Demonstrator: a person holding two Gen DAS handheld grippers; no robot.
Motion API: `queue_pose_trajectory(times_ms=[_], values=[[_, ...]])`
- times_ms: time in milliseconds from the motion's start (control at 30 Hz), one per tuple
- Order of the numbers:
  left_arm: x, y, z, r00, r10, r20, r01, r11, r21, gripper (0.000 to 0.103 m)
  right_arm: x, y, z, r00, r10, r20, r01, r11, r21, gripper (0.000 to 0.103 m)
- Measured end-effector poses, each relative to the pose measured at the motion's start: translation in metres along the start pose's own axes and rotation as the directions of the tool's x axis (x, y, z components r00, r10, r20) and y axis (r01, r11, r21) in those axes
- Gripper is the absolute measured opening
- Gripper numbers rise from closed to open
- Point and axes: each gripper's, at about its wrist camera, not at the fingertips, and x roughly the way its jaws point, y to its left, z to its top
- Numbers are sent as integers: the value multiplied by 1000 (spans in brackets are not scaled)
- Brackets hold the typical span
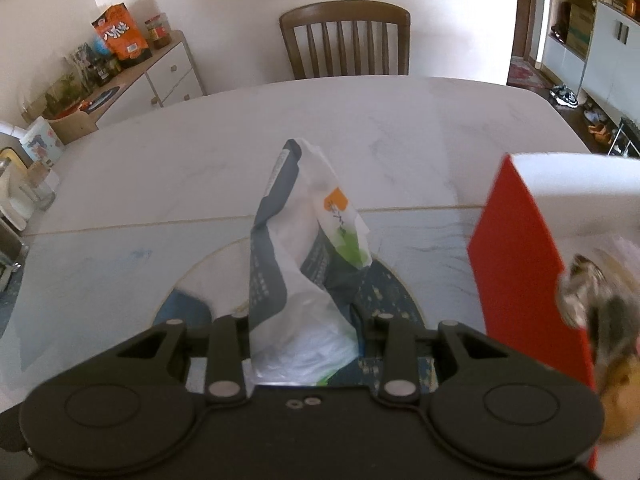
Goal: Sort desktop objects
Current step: 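Carry the cable with the left tool while the right tool carries the printed bag into the box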
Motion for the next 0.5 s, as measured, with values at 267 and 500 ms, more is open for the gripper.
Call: queue_pose_trajectory(times_ms=[267, 500], values=[[0, -13, 6, 1000, -5, -13, 5, 1000, -8, 76, -33, -17, -25, 1000, 9, 3, -9, 999, 52, 34], [-7, -28, 27, 1000, -6, 9, 6, 1000, -22, 76, -66, -31, -38, 999, 17, 36, -19, 997, 79, 34]])
